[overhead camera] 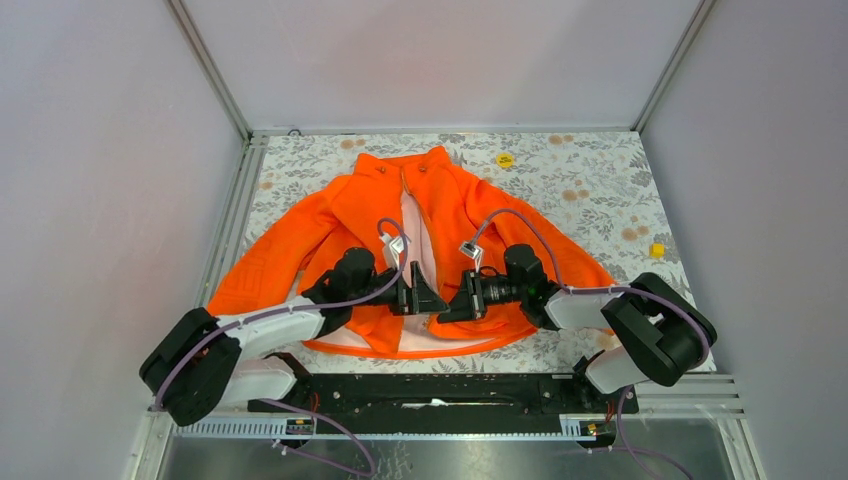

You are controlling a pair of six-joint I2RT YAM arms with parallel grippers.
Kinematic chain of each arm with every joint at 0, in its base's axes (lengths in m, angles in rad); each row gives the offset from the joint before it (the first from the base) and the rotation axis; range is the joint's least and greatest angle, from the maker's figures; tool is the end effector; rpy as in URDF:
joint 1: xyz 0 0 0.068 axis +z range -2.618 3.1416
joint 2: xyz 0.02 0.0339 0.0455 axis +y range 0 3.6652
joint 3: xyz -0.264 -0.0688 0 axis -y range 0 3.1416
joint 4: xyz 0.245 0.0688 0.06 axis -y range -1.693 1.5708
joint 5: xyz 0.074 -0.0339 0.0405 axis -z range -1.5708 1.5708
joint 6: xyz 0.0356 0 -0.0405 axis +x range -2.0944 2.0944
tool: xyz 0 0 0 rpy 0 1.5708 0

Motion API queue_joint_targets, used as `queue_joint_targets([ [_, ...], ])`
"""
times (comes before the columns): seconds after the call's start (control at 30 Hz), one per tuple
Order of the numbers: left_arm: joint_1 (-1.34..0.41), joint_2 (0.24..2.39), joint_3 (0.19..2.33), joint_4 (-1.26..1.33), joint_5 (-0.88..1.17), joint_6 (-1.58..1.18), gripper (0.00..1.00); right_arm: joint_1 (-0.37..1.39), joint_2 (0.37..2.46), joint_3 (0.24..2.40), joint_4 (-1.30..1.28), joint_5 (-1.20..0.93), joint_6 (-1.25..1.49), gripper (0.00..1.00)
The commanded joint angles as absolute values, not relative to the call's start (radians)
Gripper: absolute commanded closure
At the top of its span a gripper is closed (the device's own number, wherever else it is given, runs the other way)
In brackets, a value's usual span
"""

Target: Zip up the jacket

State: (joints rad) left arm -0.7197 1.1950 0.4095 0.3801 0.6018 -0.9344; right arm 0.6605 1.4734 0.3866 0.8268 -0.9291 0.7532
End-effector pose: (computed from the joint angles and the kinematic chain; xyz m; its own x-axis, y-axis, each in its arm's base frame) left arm 0.1625 -0.1692 0.1875 -0.9279 -0.0683 -0.3666 0.3169 0.3737 -0.8717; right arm 0.1827 0.1781 0.1628 -0.8174 -0.1166 -0.5641 -0.5750 0.1062 0.8112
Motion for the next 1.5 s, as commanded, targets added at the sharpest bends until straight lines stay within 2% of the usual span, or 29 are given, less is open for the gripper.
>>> queue_joint_targets([
  [0.0, -0.716, 1.206, 0.372, 0.519, 0.701, -0.958, 0.16, 0.656, 1.462, 0.395, 0.821, -0.919, 0.722, 1.0],
  [0.27, -0.718, 1.063, 0.323, 0.421, 0.654, -0.983, 0.42, 0.657, 1.447, 0.437, 0.677, -0.852, 0.665, 0.96],
  [0.5, -0.725, 1.112, 0.353, 0.417, 0.636, -0.993, 0.63, 0.658, 1.426, 0.441, 0.672, -0.833, 0.705, 0.9],
  [0.6, -0.735, 1.139, 0.359, 0.42, 0.63, -0.996, 0.7, 0.658, 1.418, 0.432, 0.688, -0.82, 0.734, 0.9],
  [0.73, -0.745, 1.134, 0.358, 0.41, 0.604, -0.999, 0.74, 0.658, 1.42, 0.427, 0.7, -0.815, 0.76, 0.87],
  [0.8, -0.749, 1.121, 0.362, 0.388, 0.58, -0.991, 0.8, 0.657, 1.421, 0.422, 0.706, -0.812, 0.779, 0.86],
  [0.87, -0.758, 1.111, 0.378, 0.344, 0.552, -0.959, 0.86, 0.657, 1.418, 0.424, 0.68, -0.785, 0.813, 0.78],
  [0.97, -0.792, 1.091, 0.41, 0.268, 0.48, -0.9, 0.94, 0.657, 1.394, 0.431, 0.595, -0.688, 0.932, 0.59],
  [1.03, -0.817, 1.085, 0.431, 0.222, 0.425, -0.867, 0.98, 0.658, 1.374, 0.434, 0.539, -0.631, 1.008, 0.53],
  [1.3, -0.87, 1.129, 0.468, 0.199, 0.365, -0.833, 1.0, 0.657, 1.226, 0.487, 0.229, -0.339, 1.088, 0.32],
  [1.4, -0.879, 1.137, 0.473, 0.199, 0.351, -0.834, 1.0, 0.658, 1.202, 0.486, 0.225, -0.319, 1.084, 0.3],
  [1.47, -0.885, 1.141, 0.482, 0.199, 0.345, -0.834, 1.0, 0.659, 1.21, 0.486, 0.237, -0.341, 1.095, 0.32],
])
